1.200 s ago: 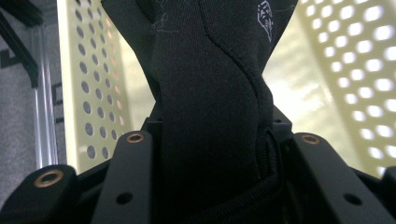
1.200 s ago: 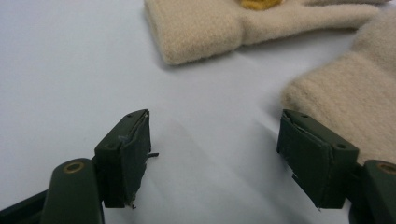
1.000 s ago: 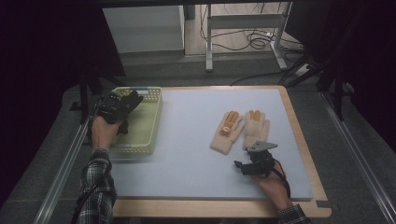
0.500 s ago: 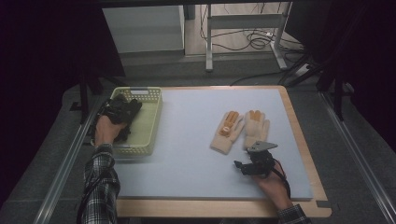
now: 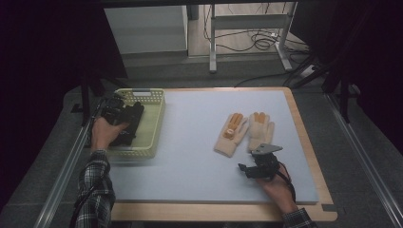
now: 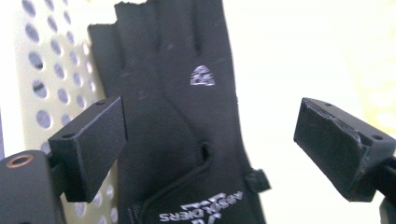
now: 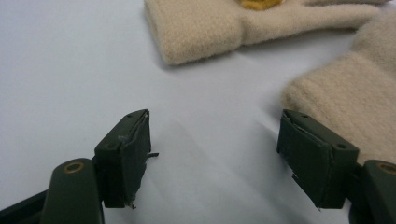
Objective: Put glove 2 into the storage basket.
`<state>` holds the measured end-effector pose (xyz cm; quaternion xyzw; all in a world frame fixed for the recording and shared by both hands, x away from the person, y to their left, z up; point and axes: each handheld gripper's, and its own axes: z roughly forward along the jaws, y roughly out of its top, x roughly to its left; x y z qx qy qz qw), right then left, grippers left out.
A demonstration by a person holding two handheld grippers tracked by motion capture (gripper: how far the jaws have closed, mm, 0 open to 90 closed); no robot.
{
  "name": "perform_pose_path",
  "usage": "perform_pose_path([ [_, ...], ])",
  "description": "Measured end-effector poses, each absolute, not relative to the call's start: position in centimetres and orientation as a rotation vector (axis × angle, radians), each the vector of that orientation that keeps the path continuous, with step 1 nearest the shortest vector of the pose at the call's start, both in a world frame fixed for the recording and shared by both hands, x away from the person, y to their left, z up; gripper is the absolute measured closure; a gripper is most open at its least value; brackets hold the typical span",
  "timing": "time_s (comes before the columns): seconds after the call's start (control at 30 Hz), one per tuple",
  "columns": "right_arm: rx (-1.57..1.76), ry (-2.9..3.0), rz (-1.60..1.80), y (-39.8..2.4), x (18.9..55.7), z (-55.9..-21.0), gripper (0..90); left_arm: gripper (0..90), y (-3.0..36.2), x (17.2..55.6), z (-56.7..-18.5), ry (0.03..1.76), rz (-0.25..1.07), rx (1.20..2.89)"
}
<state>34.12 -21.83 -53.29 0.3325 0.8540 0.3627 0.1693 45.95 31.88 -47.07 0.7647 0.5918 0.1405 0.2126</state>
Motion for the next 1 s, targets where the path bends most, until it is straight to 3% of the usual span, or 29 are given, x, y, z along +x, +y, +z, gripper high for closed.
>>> perform_pose_path([
  [0.63,0.943,2.428,1.024,-21.8,34.1,-53.3,24.9,1.5,28.3,41.0,-44.5,1.302,0.457,2.126],
  [1.0,0.944,2.428,1.024,-21.8,34.1,-53.3,24.8,0.0,24.5,38.4,-43.4,1.146,0.417,2.121],
])
